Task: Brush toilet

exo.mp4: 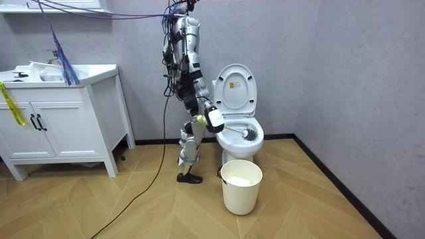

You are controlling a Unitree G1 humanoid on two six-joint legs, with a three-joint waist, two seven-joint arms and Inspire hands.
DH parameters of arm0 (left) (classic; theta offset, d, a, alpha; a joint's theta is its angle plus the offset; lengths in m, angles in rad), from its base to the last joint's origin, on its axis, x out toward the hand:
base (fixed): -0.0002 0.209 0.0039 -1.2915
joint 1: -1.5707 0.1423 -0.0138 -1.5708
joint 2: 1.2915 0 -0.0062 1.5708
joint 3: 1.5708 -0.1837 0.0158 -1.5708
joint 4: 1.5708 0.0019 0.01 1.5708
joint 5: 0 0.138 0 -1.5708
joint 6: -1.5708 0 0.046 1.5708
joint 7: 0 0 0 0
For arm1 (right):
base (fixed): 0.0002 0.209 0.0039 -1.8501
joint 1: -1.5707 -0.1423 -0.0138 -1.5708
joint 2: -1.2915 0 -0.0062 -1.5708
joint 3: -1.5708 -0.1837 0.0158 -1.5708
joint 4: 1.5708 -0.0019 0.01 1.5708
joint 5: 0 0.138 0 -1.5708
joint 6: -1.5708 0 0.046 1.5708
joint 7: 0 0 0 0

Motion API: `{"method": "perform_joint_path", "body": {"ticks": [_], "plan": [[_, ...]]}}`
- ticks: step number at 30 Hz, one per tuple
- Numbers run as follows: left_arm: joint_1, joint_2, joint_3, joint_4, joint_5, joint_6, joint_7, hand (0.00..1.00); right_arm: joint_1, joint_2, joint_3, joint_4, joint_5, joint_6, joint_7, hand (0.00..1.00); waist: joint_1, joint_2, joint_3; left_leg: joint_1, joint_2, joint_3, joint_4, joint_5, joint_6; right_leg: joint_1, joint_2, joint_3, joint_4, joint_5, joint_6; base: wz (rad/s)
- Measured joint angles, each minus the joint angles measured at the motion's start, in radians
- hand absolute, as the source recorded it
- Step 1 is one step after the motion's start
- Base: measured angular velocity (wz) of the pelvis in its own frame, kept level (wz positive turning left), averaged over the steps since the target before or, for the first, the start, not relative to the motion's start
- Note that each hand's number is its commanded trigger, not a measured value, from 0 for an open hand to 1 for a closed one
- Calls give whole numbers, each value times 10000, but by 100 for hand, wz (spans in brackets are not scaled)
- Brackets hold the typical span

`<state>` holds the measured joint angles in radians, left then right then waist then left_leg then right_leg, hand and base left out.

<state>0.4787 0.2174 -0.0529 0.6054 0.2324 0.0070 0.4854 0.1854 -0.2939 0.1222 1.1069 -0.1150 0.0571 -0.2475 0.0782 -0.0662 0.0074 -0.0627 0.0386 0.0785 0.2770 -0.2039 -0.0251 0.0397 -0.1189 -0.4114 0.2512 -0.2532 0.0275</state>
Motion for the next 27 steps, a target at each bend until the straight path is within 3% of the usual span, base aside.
{"method": "perform_joint_path", "body": {"ticks": [6,10,14,20,22,23,27], "plan": [[-145,-497,1098,793,-737,-71,37,0,127,395,-1049,-377,-909,-38,-398,100,12,-41,-19,962,13,271,-466,-32,-54,746,156,297,-319,-11,27,-14],[-191,-541,1363,1274,-1195,-55,-10,0,160,440,-1184,-576,-1339,-43,-832,100,0,32,-20,1273,26,294,-567,-32,-54,942,199,545,-429,-9,24,-22],[-487,-830,1979,1812,-1211,-42,-175,0,319,714,-1895,-638,-1488,-138,-1447,100,-36,94,-31,1470,26,294,-663,-33,-54,1047,230,836,-481,-6,21,-11],[-1025,-868,2213,2608,-1350,230,-418,0,462,941,-2767,-795,-1215,-255,-2167,100,-421,298,-15,1748,72,571,-934,-85,-132,1019,290,1191,-494,-5,24,-13],[-1123,-873,2403,2782,-1302,368,-587,0,512,1042,-2939,-795,-1025,-321,-2390,40,-496,317,-25,1842,81,670,-960,-85,-132,1022,313,1392,-489,-5,24,-22],[-1208,-873,2519,2883,-1277,414,-658,0,562,1089,-3025,-783,-806,-352,-2468,0,-527,343,-13,1882,90,789,-969,-85,-132,1020,326,1496,-481,-5,24,-22],[-1284,-895,2716,3183,-1003,556,-830,0,772,1120,-3141,-606,-407,-341,-2606,0,-799,365,-30,1968,87,858,-985,-85,-132,1023,337,1693,-474,-4,23,-9]]}}
